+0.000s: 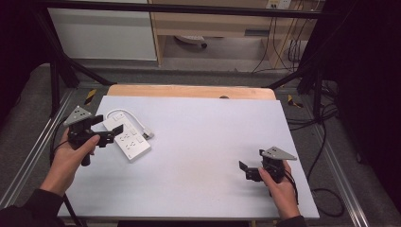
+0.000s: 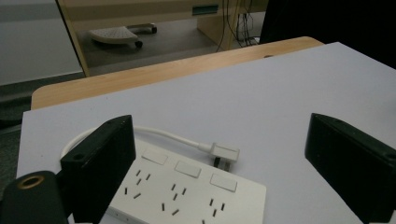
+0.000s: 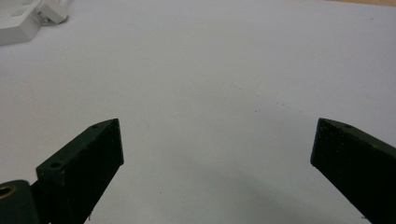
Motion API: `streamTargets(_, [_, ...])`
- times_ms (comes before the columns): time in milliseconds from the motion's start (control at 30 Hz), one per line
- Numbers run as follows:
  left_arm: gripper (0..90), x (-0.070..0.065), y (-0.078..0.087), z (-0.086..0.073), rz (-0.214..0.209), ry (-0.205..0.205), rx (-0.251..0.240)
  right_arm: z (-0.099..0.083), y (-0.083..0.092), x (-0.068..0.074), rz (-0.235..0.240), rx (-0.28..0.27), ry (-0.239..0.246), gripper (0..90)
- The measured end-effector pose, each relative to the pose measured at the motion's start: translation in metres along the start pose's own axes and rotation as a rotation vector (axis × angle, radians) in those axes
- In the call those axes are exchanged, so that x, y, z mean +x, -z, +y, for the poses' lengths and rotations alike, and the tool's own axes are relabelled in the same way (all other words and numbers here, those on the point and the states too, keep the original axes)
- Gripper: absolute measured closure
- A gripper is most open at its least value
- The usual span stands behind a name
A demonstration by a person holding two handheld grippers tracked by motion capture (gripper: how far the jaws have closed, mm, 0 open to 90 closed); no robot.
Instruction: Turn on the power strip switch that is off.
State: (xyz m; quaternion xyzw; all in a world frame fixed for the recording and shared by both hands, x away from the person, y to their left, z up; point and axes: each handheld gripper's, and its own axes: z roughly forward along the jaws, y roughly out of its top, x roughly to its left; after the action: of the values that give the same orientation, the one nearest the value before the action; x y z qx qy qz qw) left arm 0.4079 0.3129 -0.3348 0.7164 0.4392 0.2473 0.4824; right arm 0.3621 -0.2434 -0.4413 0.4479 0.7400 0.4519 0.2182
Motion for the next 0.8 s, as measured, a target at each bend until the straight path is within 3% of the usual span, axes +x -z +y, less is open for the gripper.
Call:
streamTargets(333, [9.2,0.006,-0.006,0.009,0.003,-0.002,0.004,0.002,-0.001,0.000,0.007,-0.005,0.000,2.9])
streamTargets(600, [9.2,0.010,-0.016,0.023,0.020,-0.022,-0.003,0.004,0.002,-0.001,0.015,-0.024,0.000,2.9])
streamTargets(800, [9.6,0.013,-0.028,0.031,0.043,-0.014,-0.007,0.005,0.003,-0.003,0.013,-0.032,-0.010,2.9])
